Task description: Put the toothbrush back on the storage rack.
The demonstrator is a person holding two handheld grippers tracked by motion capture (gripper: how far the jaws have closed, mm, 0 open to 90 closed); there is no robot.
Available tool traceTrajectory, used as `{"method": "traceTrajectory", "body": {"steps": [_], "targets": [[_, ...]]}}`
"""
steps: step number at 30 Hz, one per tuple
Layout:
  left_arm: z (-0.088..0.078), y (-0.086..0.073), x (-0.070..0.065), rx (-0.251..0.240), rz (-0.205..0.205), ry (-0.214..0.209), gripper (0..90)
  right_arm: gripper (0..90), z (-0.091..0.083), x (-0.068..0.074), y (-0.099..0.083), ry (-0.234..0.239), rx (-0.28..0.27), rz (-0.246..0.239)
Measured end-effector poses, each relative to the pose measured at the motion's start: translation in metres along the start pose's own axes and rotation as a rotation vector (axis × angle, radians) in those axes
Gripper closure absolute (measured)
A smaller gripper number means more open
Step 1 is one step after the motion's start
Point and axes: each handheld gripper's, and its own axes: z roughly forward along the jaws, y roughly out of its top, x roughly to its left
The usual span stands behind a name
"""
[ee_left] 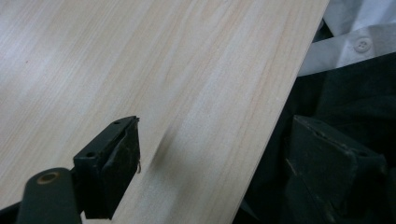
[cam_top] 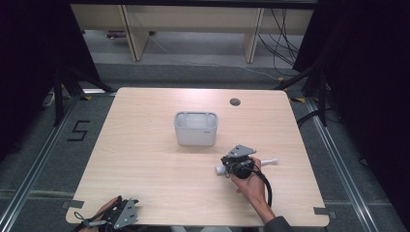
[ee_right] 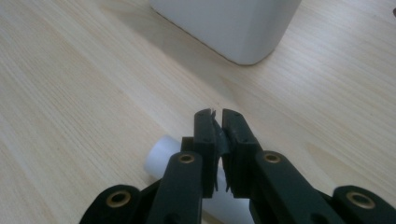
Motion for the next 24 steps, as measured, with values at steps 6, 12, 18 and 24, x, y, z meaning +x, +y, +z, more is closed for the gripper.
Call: {"method": "traceTrajectory", "body": {"steps": [6,12,18,24], "targets": [[0.000,0.000,-0.001,0.000,0.002,0.016,16.6,88.0,0.007,0.006,0.004,0.017,0.029,0.001],[0.000,0.000,0.000,-0.001,0.003,0.014,16.7,89.3,0.012,0.008,0.006,0.017,0.041,-0.020],[0.000,0.000,-0.001,0.000,0.003,0.016,16.6,89.5,0.017,0.011,0.007,0.028,0.044,-0.030],[-0.001,0.000,0.000,-0.001,0.003,0.005,16.6,89.6,0.018,0.011,0.006,0.038,0.059,-0.034]]}}
